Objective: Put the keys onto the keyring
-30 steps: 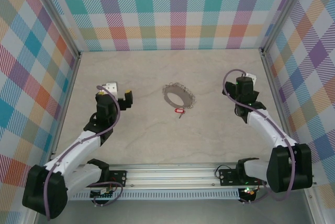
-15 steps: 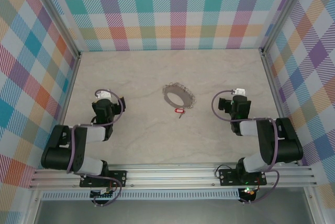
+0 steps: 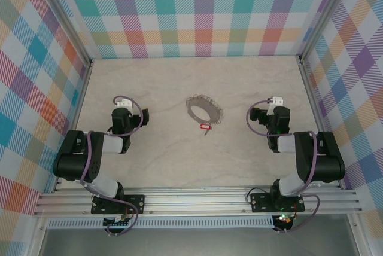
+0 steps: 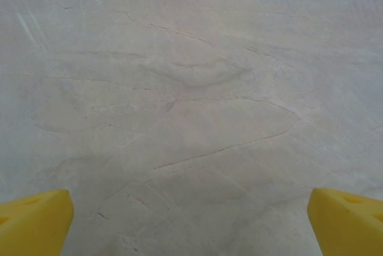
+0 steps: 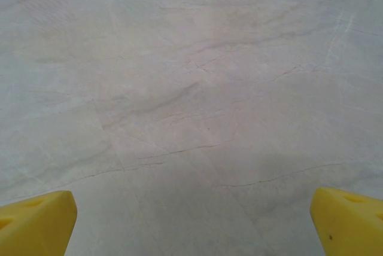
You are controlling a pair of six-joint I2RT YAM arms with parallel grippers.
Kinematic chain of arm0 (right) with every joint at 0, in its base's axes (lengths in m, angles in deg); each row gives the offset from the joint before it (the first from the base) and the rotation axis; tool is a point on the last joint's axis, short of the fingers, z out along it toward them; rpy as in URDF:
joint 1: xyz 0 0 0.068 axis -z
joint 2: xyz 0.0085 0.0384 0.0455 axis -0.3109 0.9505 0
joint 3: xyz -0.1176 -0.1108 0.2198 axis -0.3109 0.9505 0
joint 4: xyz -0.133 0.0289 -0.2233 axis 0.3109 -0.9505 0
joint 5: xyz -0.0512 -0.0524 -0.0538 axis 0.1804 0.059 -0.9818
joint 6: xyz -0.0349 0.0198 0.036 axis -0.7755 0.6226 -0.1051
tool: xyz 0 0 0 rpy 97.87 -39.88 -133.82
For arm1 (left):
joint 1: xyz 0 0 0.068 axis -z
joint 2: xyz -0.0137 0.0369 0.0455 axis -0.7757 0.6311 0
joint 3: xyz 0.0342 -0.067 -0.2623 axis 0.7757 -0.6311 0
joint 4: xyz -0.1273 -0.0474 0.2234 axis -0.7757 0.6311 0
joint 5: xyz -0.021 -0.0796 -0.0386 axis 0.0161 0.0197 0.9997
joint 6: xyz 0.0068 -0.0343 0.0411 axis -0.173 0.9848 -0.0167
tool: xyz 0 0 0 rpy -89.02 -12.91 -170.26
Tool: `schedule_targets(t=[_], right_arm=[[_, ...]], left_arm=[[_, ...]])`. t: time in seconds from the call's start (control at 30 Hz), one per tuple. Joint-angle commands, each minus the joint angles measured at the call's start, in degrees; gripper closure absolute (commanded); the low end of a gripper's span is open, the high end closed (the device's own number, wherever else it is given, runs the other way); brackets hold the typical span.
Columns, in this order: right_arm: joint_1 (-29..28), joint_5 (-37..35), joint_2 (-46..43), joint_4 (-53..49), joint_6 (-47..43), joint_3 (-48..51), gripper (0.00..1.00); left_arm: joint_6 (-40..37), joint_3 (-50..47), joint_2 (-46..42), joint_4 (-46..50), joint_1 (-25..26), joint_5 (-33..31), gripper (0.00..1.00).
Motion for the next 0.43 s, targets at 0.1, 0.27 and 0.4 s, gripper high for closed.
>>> schedule_targets(t=[0.1,0.27,0.4], right_arm=[[0.1,1.5,-0.1,2.1,-0.4,-0.7,0.00],[0.1,1.8,0.2,1.2,-0.4,-1.3,0.00],[0.1,2.0,-0.1,1.8,-0.6,-0.8,0.00]], left_arm=[[-0.7,0.3,-0.4,-1.0,-0.8,0.7,0.00],[-0.7,0.3,-0.4,-0.9,-0.8,0.7,0.00],[-0.7,0.3,-0.4,-0.9,-0.8,0.8,0.00]])
